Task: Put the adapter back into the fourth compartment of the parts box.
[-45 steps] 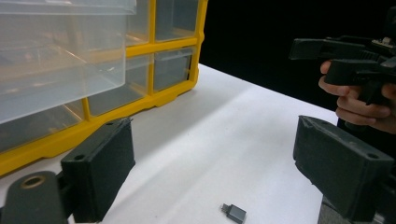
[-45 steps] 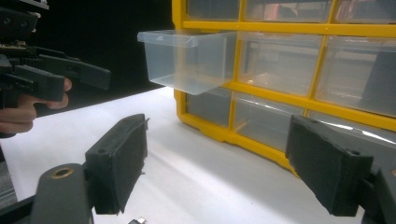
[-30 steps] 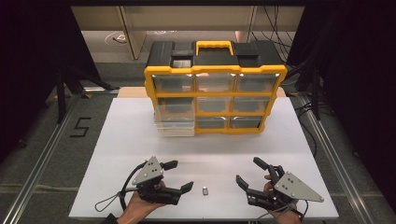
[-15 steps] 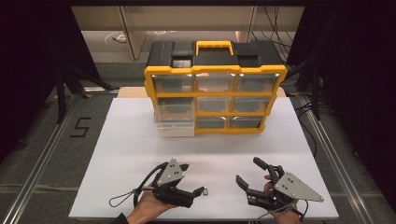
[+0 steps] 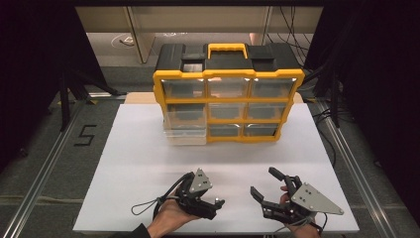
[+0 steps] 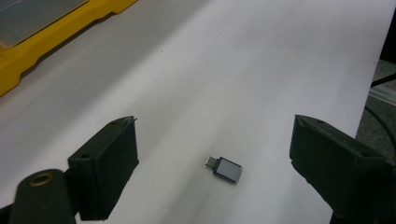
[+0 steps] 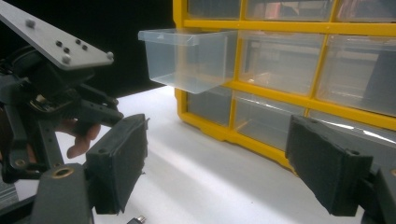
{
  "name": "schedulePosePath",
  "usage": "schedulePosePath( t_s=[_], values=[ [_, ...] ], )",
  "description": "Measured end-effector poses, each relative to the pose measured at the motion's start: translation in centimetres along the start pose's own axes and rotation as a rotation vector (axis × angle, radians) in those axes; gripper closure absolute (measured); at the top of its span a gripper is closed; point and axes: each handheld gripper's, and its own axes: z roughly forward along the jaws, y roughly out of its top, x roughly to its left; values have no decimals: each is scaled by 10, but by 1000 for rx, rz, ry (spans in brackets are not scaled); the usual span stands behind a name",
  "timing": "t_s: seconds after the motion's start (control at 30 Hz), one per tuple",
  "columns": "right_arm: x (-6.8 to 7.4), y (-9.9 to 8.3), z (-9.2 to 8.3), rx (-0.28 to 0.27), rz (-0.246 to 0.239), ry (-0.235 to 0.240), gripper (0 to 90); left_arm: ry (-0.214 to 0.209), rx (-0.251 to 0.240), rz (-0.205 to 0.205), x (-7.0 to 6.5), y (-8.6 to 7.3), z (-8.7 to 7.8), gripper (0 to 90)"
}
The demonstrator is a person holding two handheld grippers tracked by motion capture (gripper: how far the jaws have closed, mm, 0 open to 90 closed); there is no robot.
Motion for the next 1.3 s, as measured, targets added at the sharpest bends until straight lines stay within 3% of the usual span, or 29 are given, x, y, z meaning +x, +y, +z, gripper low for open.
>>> schedulePosePath(
  t_s=[0.37, 0.8, 0.97, 1.17, 1.3],
  values=[
    [0, 0, 0, 1, -1, 7, 220, 4, 64, 21, -3, 0, 12, 156],
    [1, 0, 0, 0, -2, 12, 220, 19, 117, 10, -4, 1, 29, 195],
    [0, 0, 0, -1, -2, 13, 220, 25, 158, 5, -3, -2, 38, 211],
    [0, 0, 0, 1, -2, 15, 220, 33, 177, 22, -3, -2, 43, 244],
    [1, 0, 0, 2, -2, 16, 221, 28, 178, 2, -1, -3, 46, 277]
  ],
)
